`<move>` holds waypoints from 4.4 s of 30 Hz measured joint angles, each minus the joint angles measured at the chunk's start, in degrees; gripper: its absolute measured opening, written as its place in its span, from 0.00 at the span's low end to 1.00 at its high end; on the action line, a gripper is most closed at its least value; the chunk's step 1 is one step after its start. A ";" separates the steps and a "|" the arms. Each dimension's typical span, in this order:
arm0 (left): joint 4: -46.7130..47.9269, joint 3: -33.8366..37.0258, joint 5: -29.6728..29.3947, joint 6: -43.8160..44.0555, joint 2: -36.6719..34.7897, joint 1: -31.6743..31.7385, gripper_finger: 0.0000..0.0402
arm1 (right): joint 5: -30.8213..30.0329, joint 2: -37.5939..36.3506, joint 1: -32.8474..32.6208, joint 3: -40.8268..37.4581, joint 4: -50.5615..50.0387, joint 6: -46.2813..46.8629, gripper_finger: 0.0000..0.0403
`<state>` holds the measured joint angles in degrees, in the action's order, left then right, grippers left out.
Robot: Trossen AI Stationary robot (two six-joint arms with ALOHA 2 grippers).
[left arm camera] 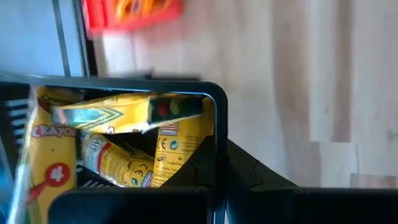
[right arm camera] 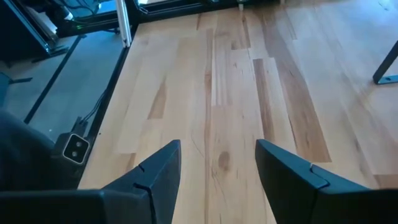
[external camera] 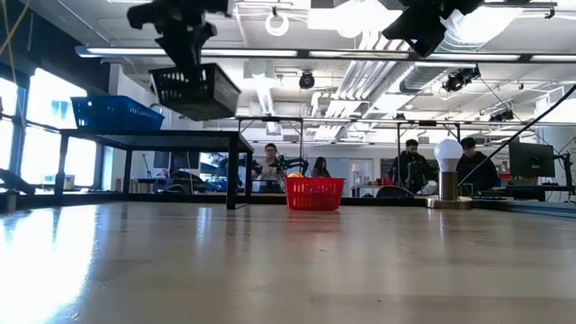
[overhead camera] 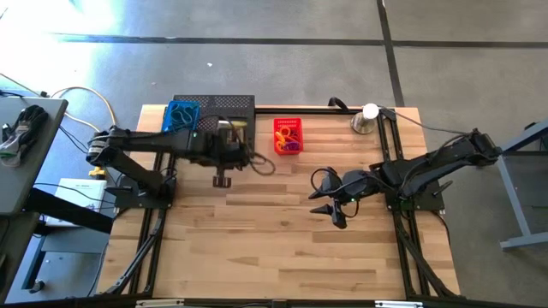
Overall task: Pick & Place Office Desk Supplies
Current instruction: Put the black bin containing the crayon boxes on the shelf, then put the red bin containing the spring keychains on the shelf
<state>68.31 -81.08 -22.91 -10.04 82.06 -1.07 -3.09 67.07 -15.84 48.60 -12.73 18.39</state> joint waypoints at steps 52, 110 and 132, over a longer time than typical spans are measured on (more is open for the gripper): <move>4.77 6.05 9.11 -8.11 -2.77 21.35 0.05 | 0.02 0.00 0.09 0.00 -0.39 4.52 0.48; -12.69 5.92 -1.50 29.80 -9.02 -25.71 0.27 | -5.29 21.39 28.74 0.90 4.15 -24.29 0.48; -12.23 5.99 -6.17 27.40 -9.20 -21.23 0.27 | 1.51 31.60 34.62 3.19 5.52 -29.22 0.48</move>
<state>56.07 -75.09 -29.08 17.37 72.86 -22.30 -1.58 98.67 18.79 51.79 -7.22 -10.83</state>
